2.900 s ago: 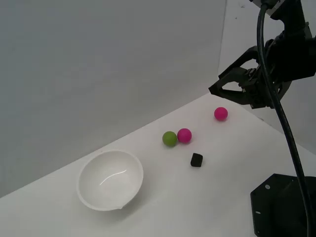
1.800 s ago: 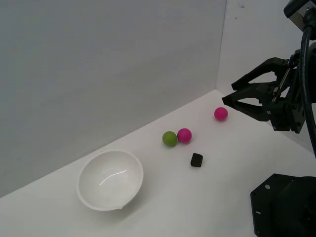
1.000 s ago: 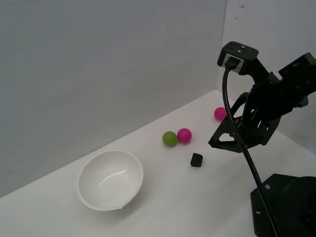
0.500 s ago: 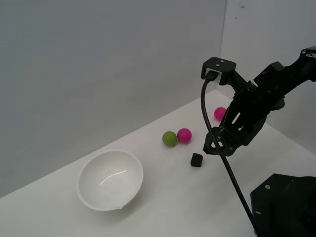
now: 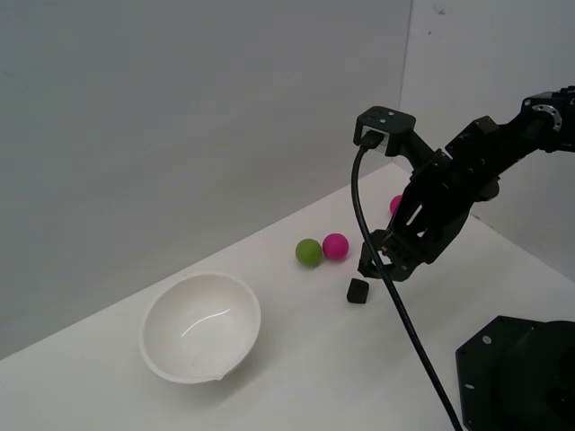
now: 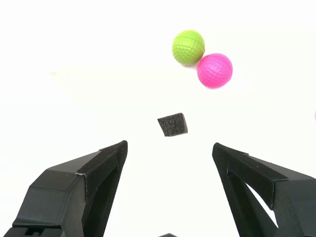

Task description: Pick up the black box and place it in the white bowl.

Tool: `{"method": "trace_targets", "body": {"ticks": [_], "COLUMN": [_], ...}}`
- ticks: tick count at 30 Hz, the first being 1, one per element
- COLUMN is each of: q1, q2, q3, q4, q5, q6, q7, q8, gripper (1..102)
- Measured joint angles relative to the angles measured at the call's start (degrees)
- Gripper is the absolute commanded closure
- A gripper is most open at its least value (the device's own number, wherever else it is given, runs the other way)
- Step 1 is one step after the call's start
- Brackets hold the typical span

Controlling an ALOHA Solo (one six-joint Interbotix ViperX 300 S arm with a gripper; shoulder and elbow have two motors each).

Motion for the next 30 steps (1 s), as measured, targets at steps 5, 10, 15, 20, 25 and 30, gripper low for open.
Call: {"method": "trace_targets", "body": {"ticks": [5,10,15,20,25,30], "q1": [-2.20,-2.37,-2.37,-3.43,-3.43,-3.52], "q2": [-3.69,-8.00,-11.25,-13.45,-15.03,-17.67], "q3": [-3.87,-8.00,-11.43,-13.54,-15.12,-17.75], "q4": [0.00,0.00,0.26,2.55,3.78,3.78], "q5": [0.00,0.00,0.18,2.55,3.78,3.69], "q6": [-0.97,-1.05,-1.05,-1.05,-1.14,-1.05], "q7": [-3.08,-5.62,-8.26,-11.43,-13.80,-15.03], "q8": [-0.62,-0.18,0.00,-0.09,0.00,0.00], "gripper": [3,3,3,3,3,3]}}
